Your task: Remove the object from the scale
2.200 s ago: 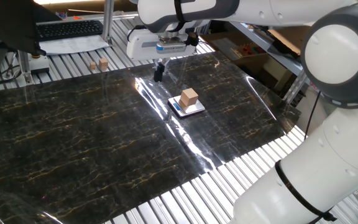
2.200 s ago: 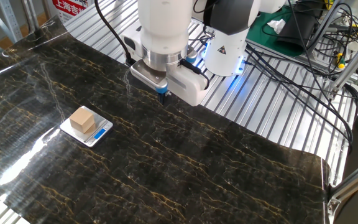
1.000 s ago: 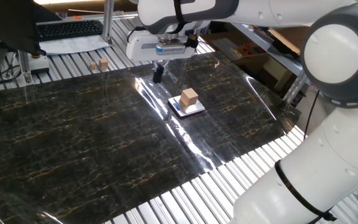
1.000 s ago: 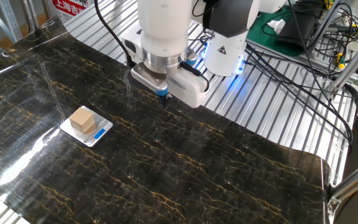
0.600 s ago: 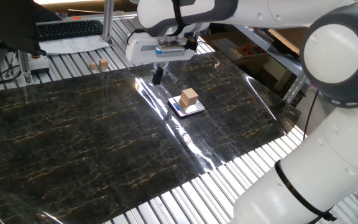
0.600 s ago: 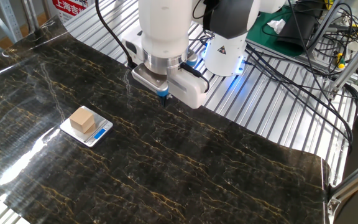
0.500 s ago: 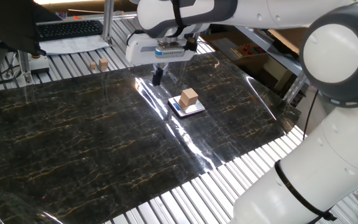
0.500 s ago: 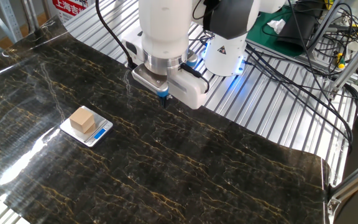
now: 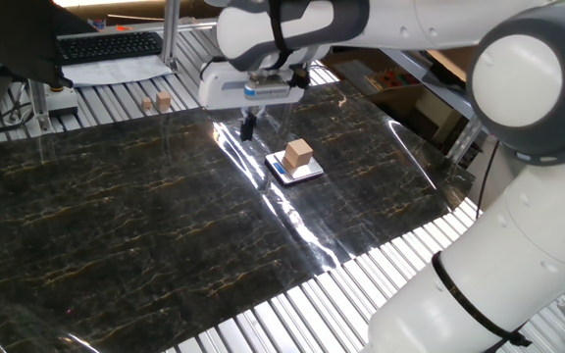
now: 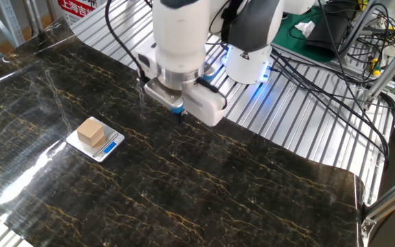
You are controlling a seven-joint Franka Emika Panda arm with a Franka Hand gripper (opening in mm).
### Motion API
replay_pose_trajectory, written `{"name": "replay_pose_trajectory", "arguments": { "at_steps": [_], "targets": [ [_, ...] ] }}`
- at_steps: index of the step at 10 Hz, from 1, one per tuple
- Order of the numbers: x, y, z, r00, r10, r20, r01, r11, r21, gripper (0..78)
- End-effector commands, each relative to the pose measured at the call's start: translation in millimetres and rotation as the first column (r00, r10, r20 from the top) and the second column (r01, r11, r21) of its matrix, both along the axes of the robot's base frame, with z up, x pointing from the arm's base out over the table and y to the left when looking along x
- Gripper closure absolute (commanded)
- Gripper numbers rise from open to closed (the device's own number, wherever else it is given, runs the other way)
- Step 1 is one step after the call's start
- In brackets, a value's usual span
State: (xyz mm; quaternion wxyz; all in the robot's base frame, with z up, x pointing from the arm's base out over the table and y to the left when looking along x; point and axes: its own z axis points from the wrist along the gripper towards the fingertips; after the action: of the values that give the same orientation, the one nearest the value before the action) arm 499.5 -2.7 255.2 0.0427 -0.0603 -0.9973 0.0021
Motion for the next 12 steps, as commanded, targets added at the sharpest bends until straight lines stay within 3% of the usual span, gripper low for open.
{"name": "replay_pose_trajectory", "arguments": {
  "at_steps": [1,5,12],
  "targets": [
    [9.0,-15.2,-18.2,1.0,0.013,0.022,-0.013,1.0,-0.003,77.6],
    [14.8,-31.9,-30.1,0.999,0.024,0.021,-0.024,1.0,-0.004,77.6],
    [22.5,-33.9,-50.7,0.999,0.037,0.03,-0.037,0.999,-0.006,77.6]
  ]
}}
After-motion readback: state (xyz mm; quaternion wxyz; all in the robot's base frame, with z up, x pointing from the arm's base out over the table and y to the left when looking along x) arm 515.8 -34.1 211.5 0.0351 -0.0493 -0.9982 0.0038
